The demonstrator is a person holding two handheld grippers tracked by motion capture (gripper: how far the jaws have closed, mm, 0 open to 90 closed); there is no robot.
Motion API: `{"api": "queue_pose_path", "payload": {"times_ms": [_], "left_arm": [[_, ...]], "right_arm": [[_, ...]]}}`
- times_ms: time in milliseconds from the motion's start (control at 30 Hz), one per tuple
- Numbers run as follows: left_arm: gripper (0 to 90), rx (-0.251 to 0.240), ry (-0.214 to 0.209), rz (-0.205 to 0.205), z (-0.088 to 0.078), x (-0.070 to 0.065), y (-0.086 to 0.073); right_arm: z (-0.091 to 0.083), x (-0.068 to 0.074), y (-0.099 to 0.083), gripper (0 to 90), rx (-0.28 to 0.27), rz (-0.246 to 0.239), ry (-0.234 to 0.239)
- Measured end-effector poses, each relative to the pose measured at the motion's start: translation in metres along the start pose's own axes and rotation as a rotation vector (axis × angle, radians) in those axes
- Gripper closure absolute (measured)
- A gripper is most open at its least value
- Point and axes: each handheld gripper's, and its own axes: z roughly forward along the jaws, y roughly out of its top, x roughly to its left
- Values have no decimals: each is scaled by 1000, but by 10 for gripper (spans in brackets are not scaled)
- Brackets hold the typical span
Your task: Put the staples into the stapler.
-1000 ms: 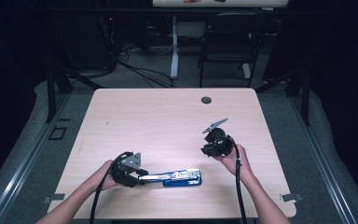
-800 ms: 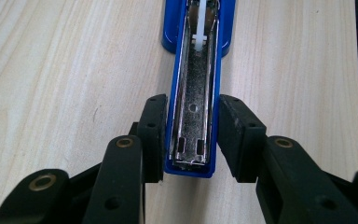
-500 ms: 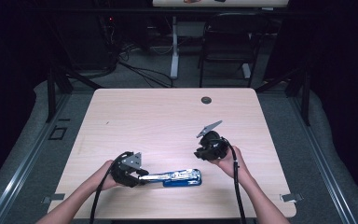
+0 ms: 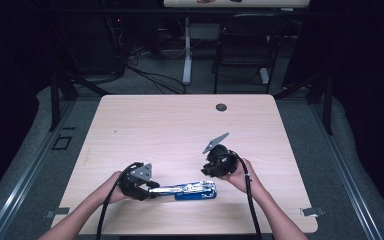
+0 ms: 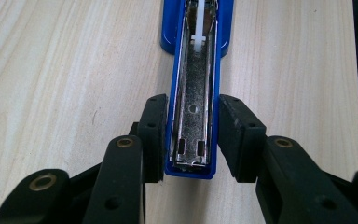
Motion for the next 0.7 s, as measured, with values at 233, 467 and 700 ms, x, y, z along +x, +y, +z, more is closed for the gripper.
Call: {"api": "queue_pose_path", "payload": {"times_ms": [233, 467, 700], "left_arm": [[642, 6, -11, 17, 1, 3, 1], [643, 6, -24, 27, 2, 5, 1], [641, 11, -24, 23, 1, 7, 1]], "right_arm": [[3, 3, 1, 785, 6, -27, 26], [5, 6, 0, 785, 5, -48, 51], [7, 9, -1, 786, 1, -78, 74]]}}
